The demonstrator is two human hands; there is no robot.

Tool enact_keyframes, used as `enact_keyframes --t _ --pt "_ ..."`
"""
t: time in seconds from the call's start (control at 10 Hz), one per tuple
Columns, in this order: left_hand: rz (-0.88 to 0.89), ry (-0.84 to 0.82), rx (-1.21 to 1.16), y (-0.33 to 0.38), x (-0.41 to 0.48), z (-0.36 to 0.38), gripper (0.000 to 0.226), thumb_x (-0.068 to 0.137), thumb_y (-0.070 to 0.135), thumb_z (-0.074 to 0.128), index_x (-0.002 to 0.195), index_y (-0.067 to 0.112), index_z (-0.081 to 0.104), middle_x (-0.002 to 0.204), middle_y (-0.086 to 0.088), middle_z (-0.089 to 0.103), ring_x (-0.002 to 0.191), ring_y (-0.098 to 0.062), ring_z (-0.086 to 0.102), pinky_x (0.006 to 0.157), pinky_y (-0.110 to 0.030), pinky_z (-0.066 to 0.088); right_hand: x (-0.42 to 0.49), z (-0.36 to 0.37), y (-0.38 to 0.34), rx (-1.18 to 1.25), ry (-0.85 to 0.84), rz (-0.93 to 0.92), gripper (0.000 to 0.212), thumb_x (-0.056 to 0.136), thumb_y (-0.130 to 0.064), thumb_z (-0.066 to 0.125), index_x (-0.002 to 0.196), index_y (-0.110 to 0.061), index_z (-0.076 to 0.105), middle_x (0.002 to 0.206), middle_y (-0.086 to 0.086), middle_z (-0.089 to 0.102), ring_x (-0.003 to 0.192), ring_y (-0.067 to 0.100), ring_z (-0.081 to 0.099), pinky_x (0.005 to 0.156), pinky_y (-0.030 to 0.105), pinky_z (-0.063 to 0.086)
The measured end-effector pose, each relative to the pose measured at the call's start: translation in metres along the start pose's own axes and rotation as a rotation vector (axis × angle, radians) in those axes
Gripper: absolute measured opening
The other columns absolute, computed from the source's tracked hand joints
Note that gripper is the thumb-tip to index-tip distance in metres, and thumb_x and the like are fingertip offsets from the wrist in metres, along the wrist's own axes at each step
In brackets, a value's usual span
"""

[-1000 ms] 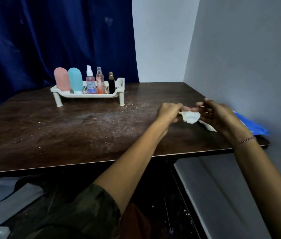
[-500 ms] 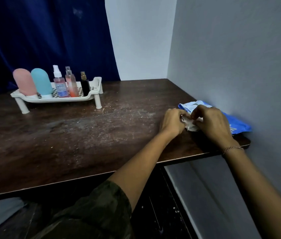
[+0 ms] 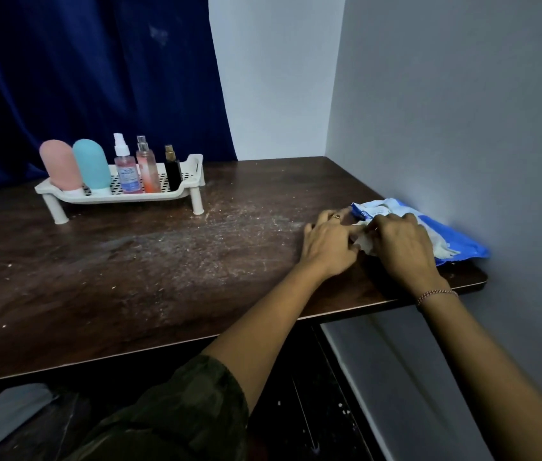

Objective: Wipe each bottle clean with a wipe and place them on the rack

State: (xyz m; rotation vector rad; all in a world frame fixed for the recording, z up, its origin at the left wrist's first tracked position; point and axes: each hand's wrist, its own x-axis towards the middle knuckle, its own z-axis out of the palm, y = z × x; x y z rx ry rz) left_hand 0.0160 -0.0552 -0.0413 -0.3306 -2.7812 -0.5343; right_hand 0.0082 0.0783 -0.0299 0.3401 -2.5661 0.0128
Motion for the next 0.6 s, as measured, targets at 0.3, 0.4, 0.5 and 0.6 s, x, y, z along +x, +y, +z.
enact_keyframes --t 0.3,0.4,0.5,0.6 --pt "-0.102 -0.006 -0.029 -0.024 -0.021 -0.036 0.060 0.092 0.038 0.050 0.146 0.036 0.025 0.158 0.003 0.015 0.144 -0.022 0.012 0.111 -0.050 0.022 0.004 -0.011 -0.021 -0.196 -0.016 0.092 0.019 0.090 -0.015 0.051 0.102 -0.007 0.064 0.106 0.014 0.057 0.101 0.033 0.043 0.076 0.040 0.038" --pt "-0.113 0.019 -0.010 -0.034 -0.030 -0.045 0.060 0.093 0.039 0.048 0.147 0.032 0.023 0.158 0.002 0.014 0.145 -0.022 0.011 0.113 -0.050 0.020 0.003 -0.013 -0.023 -0.169 0.003 0.102 0.019 0.089 -0.015 0.053 0.100 -0.006 0.064 0.105 0.015 0.058 0.101 0.035 0.044 0.076 0.041 0.038" --pt "-0.125 0.104 0.031 -0.049 -0.039 -0.055 0.059 0.096 0.038 0.043 0.148 0.025 0.019 0.158 0.000 0.012 0.146 -0.021 0.009 0.117 -0.048 0.014 0.001 -0.020 -0.043 -0.042 0.127 0.065 0.016 0.084 -0.014 0.060 0.091 0.001 0.063 0.098 0.021 0.057 0.095 0.039 0.046 0.071 0.044 0.041" --pt "-0.146 0.166 0.055 -0.056 -0.045 -0.064 0.059 0.098 0.038 0.039 0.149 0.022 0.015 0.159 -0.001 0.010 0.146 -0.021 0.006 0.119 -0.045 0.008 0.006 -0.023 -0.064 0.054 0.187 0.016 0.021 0.085 -0.017 0.058 0.092 0.002 0.063 0.098 0.024 0.058 0.095 0.040 0.050 0.073 0.045 0.043"
